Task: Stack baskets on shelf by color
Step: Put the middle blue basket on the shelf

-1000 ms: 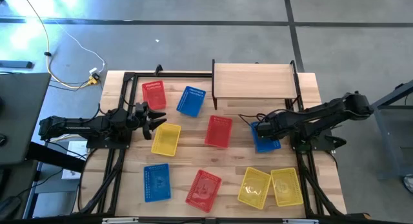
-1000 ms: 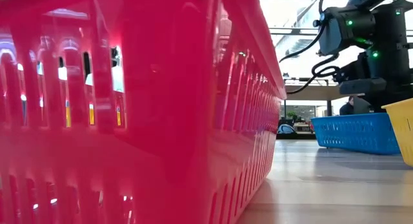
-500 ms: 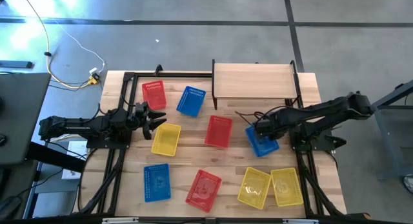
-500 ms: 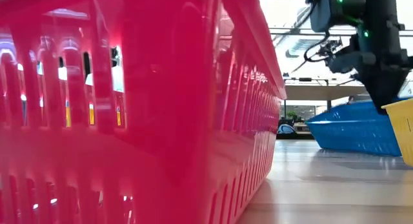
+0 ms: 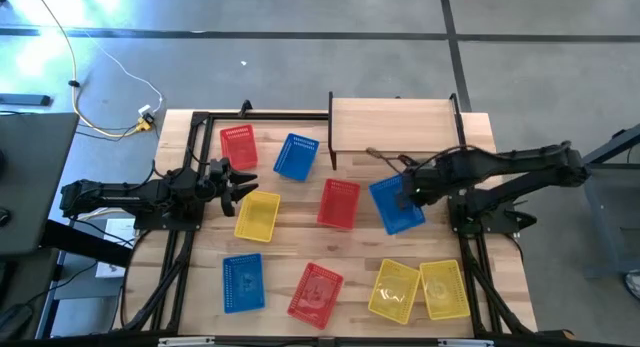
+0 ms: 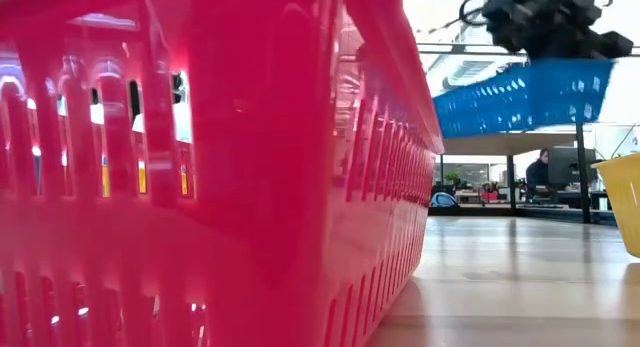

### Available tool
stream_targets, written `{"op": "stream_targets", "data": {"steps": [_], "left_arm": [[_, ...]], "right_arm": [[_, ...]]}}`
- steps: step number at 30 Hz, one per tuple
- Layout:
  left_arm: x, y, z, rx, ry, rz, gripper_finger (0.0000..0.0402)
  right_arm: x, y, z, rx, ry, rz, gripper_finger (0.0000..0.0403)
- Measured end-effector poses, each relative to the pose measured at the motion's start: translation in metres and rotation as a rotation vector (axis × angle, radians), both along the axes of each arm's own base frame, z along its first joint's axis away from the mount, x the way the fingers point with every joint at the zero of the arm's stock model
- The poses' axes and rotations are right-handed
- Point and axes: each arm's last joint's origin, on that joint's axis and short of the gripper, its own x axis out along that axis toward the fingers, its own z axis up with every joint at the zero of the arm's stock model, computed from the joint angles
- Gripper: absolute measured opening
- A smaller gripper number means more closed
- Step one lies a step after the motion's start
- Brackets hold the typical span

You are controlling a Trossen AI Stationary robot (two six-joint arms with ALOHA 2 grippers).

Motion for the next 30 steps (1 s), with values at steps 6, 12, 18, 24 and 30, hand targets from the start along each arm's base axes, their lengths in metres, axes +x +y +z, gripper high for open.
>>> {"op": "stream_targets", "data": {"steps": [6, 12, 18, 24, 30], "left_arm": [[0.0, 0.0, 0.0, 0.0, 0.0, 0.0, 0.0156], [0.0, 0.0, 0.0, 0.0, 0.0, 0.0, 0.0156], [0.0, 0.0, 0.0, 0.0, -0.001, 0.0, 0.0156], [0.0, 0.0, 0.0, -0.002, -0.001, 0.0, 0.0156], [0.0, 0.0, 0.0, -0.002, -0.001, -0.001, 0.0156]], "right_arm": [[-0.015, -0.015, 0.035, -0.073, -0.103, -0.07, 0.0], [-0.03, -0.034, 0.063, -0.145, -0.159, -0.133, 0.0], [-0.04, -0.056, 0.088, -0.228, -0.197, -0.177, 0.0], [-0.06, -0.083, 0.109, -0.334, -0.182, -0.213, 0.0], [-0.08, -0.114, 0.109, -0.358, -0.125, -0.238, 0.0]]}}
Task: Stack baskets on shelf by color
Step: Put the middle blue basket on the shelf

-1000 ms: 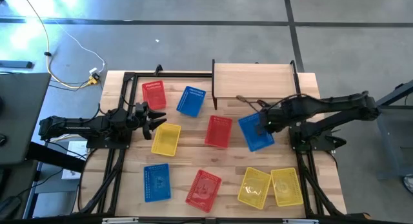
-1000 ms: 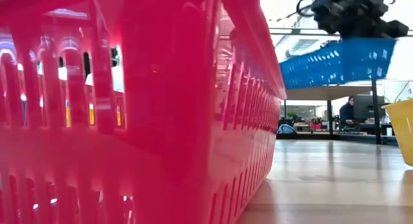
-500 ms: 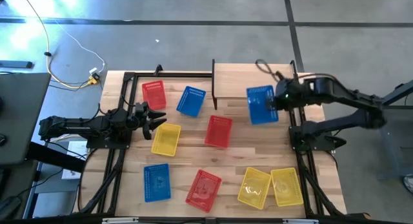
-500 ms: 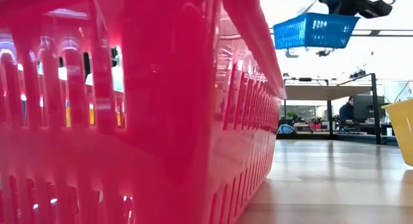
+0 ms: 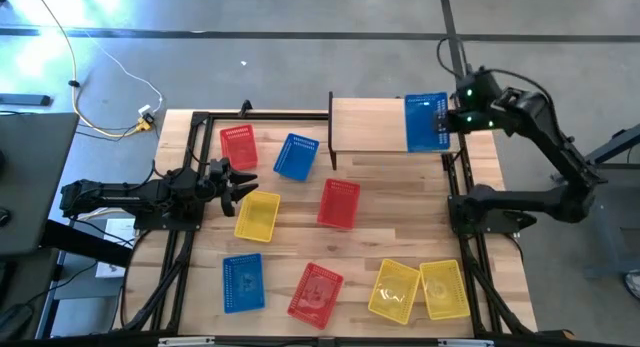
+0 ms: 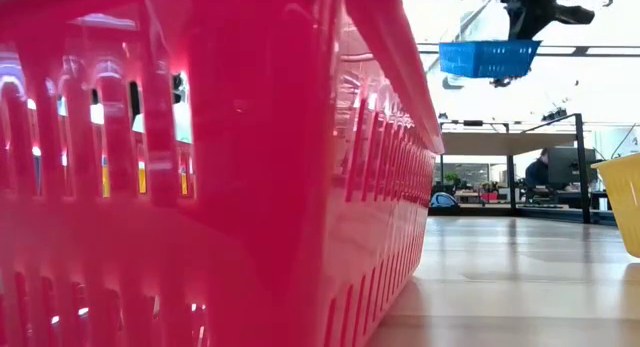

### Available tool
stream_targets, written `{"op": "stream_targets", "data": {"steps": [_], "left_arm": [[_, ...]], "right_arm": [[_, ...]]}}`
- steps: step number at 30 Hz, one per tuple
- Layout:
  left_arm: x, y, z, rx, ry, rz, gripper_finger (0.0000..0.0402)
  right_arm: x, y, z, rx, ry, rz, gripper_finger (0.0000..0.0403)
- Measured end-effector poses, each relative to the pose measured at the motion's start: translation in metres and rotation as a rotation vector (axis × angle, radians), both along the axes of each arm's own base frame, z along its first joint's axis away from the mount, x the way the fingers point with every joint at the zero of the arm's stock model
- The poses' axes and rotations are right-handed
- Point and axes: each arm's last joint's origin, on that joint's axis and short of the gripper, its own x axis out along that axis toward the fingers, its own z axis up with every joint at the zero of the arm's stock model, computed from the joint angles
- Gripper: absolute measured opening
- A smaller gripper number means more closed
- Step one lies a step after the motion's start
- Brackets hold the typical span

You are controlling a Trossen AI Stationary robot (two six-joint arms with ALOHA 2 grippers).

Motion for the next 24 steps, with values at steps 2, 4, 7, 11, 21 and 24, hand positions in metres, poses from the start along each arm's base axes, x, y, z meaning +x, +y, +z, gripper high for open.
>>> {"op": "stream_targets", "data": {"steps": [2, 4, 7, 11, 21, 24], "left_arm": [[0.0, 0.0, 0.0, 0.0, 0.0, 0.0, 0.0156], [0.0, 0.0, 0.0, 0.0, 0.0, 0.0, 0.0156], [0.0, 0.0, 0.0, 0.0, 0.0, 0.0, 0.0156], [0.0, 0.0, 0.0, 0.0, 0.0, 0.0, 0.0156], [0.0, 0.0, 0.0, 0.0, -0.001, 0.0, 0.0156], [0.0, 0.0, 0.0, 0.001, 0.0, 0.0, 0.0156]], "right_arm": [[-0.004, -0.012, -0.003, 0.017, 0.021, -0.001, 0.0], [-0.008, -0.025, -0.006, 0.043, 0.032, 0.005, 0.0], [-0.012, -0.043, -0.013, 0.101, 0.021, -0.001, 0.0], [-0.016, -0.062, -0.022, 0.17, 0.014, -0.034, 0.0], [-0.019, -0.069, -0.035, 0.288, 0.14, -0.135, 0.0], [-0.018, -0.072, -0.037, 0.293, 0.152, -0.162, 0.0]]}}
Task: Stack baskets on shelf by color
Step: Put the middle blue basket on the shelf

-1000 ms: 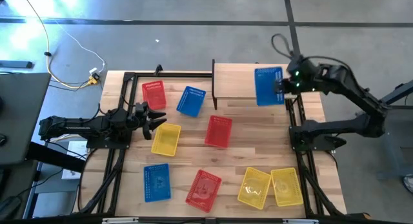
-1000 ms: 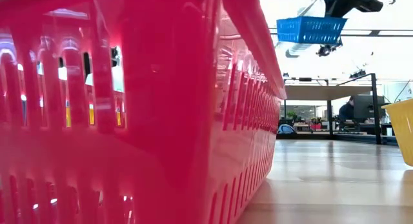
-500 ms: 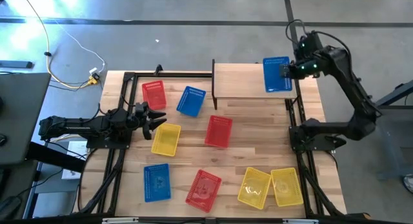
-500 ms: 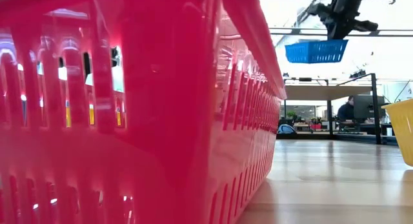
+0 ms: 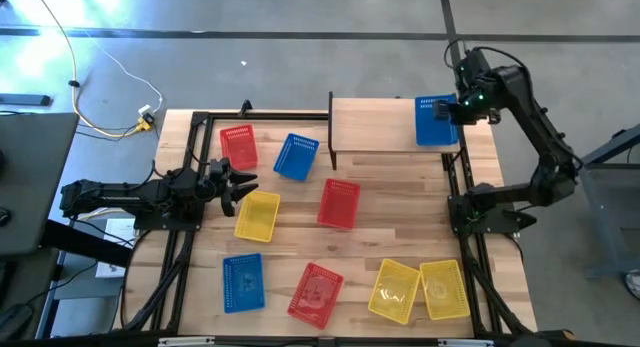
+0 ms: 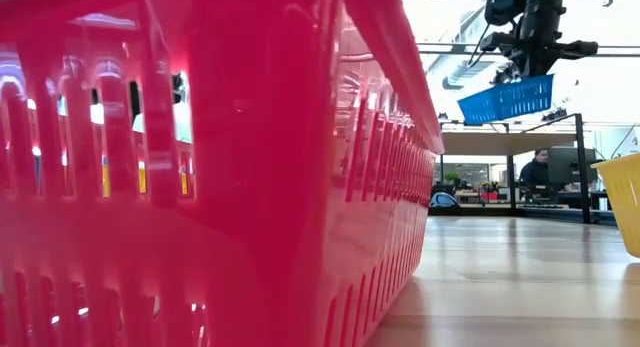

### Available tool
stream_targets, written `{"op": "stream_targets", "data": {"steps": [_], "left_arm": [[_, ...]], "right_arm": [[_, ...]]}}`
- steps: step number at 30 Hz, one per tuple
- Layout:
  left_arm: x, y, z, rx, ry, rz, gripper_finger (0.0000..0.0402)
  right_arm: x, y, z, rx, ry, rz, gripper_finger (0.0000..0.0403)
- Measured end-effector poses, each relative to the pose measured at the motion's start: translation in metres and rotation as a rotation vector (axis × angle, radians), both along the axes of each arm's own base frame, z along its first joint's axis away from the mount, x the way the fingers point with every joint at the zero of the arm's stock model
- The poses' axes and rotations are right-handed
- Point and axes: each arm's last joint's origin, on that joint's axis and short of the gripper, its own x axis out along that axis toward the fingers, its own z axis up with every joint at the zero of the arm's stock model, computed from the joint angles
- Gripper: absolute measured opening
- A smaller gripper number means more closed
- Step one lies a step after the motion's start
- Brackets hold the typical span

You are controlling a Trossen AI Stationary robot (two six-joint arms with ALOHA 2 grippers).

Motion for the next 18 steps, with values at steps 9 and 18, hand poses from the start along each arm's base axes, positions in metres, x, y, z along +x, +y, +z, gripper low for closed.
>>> {"op": "stream_targets", "data": {"steps": [9, 18], "left_arm": [[0.0, 0.0, 0.0, -0.001, -0.001, 0.0, 0.0156], [0.0, 0.0, 0.0, 0.0, -0.001, 0.0, 0.0156]], "right_arm": [[0.008, -0.008, -0.008, 0.038, 0.039, -0.03, 0.0], [0.011, -0.016, -0.017, 0.088, 0.086, -0.035, 0.0]]}}
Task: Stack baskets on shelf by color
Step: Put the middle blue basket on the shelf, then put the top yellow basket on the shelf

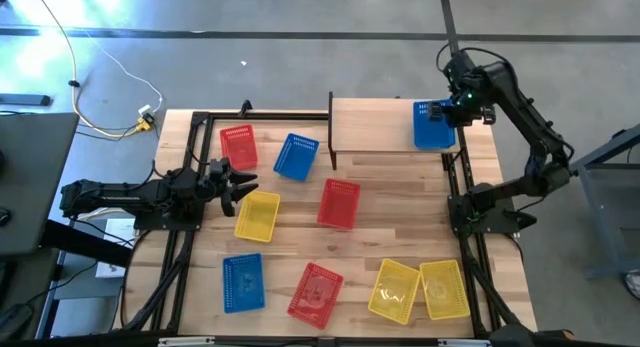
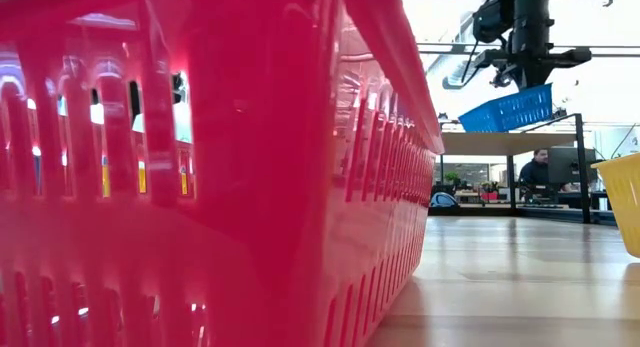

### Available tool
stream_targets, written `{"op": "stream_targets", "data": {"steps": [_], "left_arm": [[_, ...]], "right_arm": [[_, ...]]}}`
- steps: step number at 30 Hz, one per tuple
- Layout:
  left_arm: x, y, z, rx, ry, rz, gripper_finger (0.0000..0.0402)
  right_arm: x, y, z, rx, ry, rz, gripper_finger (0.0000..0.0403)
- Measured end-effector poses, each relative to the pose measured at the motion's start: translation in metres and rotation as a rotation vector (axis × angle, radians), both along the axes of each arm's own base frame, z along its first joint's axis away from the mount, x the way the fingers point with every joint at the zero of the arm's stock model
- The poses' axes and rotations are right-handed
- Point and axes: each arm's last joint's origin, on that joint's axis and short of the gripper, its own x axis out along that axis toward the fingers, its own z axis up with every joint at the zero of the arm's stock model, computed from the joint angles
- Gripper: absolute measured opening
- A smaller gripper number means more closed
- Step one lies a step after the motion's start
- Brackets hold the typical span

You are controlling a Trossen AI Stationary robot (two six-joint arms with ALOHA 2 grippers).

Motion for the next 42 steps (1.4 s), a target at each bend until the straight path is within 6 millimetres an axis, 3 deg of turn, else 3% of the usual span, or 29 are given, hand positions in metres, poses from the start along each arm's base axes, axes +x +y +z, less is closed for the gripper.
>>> {"op": "stream_targets", "data": {"steps": [9, 21, 26, 35, 42], "left_arm": [[0.0, 0.0, 0.0, 0.001, 0.0, 0.0, 0.0156], [0.0, 0.0, 0.001, 0.002, -0.016, 0.0, 0.0156], [0.0, 0.0, 0.005, -0.072, -0.082, 0.004, 0.0156], [0.0, 0.0, 0.019, -0.18, -0.165, 0.003, 0.0156], [-0.003, -0.001, 0.05, -0.183, -0.138, -0.001, 0.0156]], "right_arm": [[0.0, -0.001, 0.0, -0.008, 0.001, -0.024, 0.0003], [-0.001, -0.001, 0.0, -0.028, 0.038, -0.049, 0.0061], [-0.003, 0.001, 0.003, -0.046, 0.057, -0.048, 0.0066], [-0.007, 0.02, 0.041, -0.194, -0.023, -0.014, 0.0067], [0.002, 0.058, 0.072, -0.308, -0.148, 0.053, 0.0067]]}}
